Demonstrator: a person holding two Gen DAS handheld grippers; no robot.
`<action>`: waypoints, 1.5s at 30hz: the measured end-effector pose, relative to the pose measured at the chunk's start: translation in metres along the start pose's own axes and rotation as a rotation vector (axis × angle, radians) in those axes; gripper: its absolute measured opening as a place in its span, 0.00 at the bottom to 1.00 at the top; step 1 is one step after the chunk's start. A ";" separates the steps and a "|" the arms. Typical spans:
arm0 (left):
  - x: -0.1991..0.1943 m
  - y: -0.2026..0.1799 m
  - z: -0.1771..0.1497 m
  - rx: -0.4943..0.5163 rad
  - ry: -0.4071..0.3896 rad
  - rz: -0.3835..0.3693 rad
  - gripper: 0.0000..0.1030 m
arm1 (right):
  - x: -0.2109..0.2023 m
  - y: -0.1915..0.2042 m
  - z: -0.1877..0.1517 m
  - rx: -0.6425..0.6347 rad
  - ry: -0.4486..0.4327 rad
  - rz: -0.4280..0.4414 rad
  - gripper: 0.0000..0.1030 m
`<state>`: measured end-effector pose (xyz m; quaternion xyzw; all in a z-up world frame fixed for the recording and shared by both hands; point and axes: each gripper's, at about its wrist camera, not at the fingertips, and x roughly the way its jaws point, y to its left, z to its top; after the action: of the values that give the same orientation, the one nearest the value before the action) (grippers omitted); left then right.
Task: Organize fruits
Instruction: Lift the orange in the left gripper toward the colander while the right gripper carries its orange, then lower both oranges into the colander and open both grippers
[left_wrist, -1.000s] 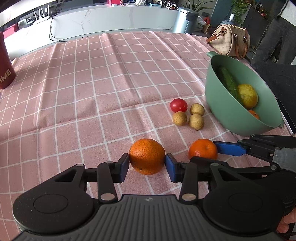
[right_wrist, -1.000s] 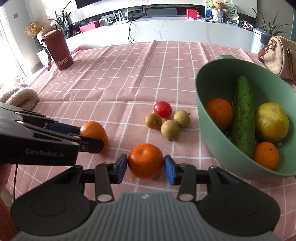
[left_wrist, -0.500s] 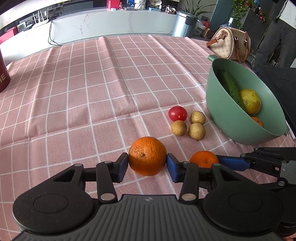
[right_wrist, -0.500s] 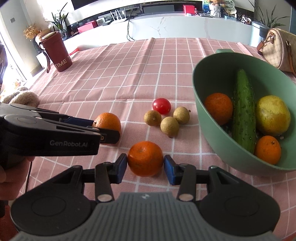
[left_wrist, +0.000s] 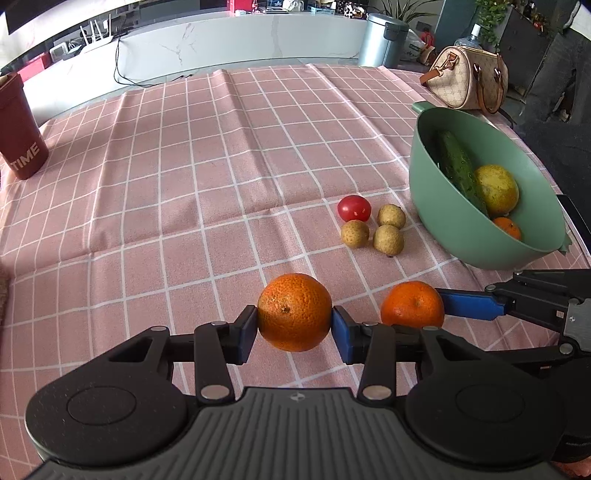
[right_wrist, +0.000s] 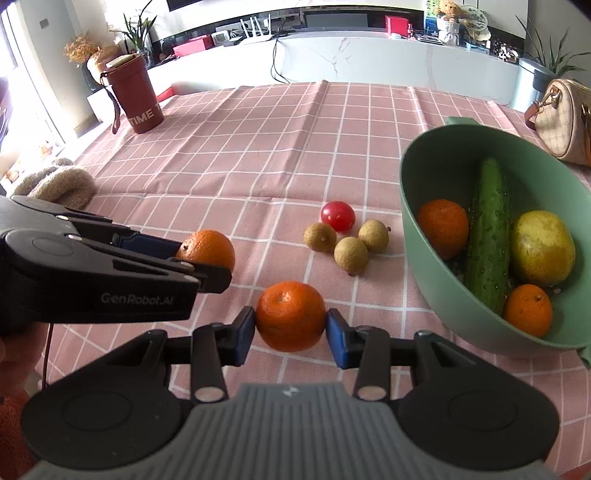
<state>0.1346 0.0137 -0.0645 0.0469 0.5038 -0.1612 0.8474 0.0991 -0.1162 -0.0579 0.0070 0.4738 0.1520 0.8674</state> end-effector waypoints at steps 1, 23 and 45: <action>-0.004 -0.003 0.000 0.006 0.005 0.005 0.47 | -0.004 0.000 0.000 -0.011 0.003 0.006 0.37; -0.055 -0.118 0.052 0.184 -0.055 0.006 0.47 | -0.110 -0.065 0.029 -0.205 -0.033 0.058 0.37; 0.045 -0.165 0.106 0.328 0.218 -0.081 0.47 | -0.064 -0.171 0.054 -0.273 0.213 0.034 0.37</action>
<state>0.1906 -0.1774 -0.0377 0.1812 0.5610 -0.2690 0.7617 0.1554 -0.2892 -0.0020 -0.1187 0.5381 0.2294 0.8023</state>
